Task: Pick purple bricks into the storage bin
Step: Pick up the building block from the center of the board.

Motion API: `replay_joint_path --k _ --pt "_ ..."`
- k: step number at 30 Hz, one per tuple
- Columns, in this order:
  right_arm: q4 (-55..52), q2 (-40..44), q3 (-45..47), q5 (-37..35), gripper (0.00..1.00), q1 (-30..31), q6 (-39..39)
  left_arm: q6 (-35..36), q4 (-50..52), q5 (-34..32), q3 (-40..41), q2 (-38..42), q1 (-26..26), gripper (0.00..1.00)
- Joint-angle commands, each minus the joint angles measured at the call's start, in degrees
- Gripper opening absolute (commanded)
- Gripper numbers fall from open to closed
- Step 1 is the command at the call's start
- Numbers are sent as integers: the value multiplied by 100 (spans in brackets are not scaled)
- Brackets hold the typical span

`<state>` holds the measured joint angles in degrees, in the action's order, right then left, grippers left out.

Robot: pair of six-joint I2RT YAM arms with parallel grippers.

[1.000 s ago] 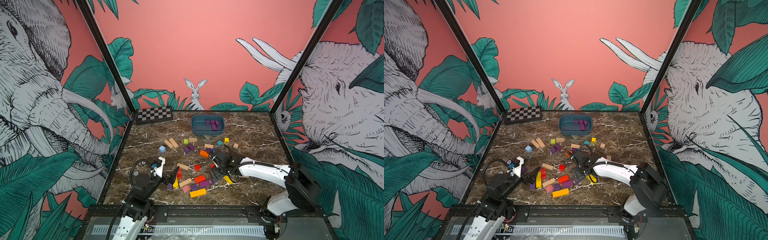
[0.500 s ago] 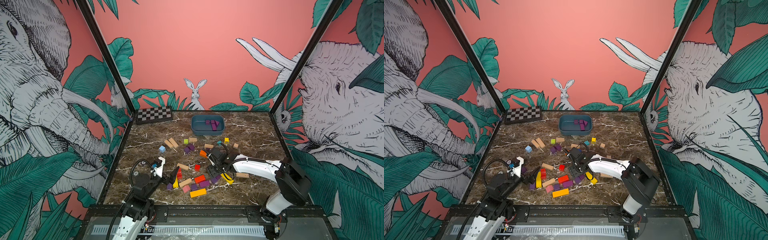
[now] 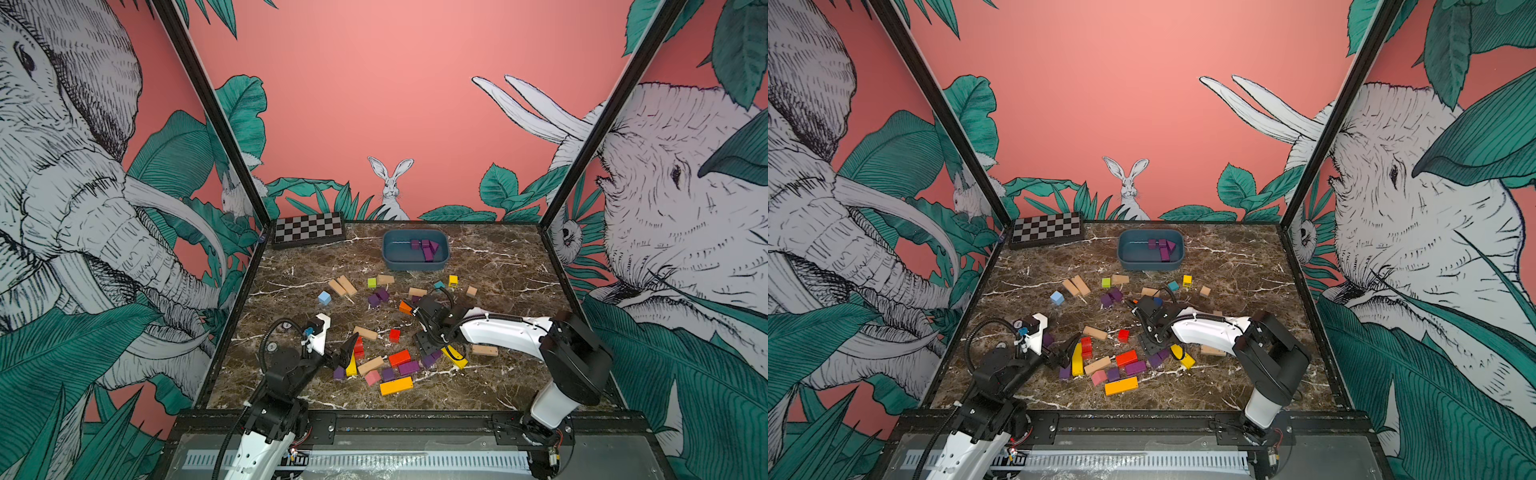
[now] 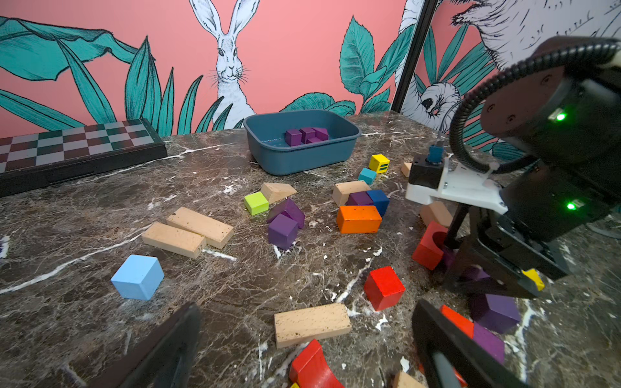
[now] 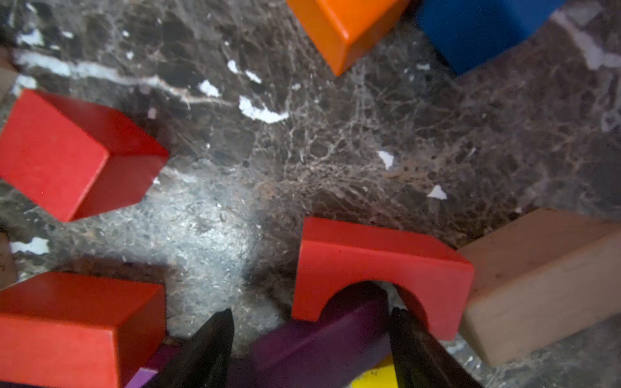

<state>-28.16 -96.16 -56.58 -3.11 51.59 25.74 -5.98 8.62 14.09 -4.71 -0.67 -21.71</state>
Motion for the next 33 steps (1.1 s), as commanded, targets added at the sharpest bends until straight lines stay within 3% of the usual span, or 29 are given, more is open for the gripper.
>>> replay_joint_path --k 1,8,26,33 --pt "-113 -104 -99 -123 74 -42 133 35 -98 15 75 40 -21 99" --pt "-109 -210 -169 -136 73 -97 113 31 -94 20 75 40 -17 99" --pt "-256 10 -264 -227 53 -150 22 25 -112 33 75 39 -12 99" --pt "-743 222 -920 -431 51 -150 -229 53 -97 -35 75 35 -17 99"
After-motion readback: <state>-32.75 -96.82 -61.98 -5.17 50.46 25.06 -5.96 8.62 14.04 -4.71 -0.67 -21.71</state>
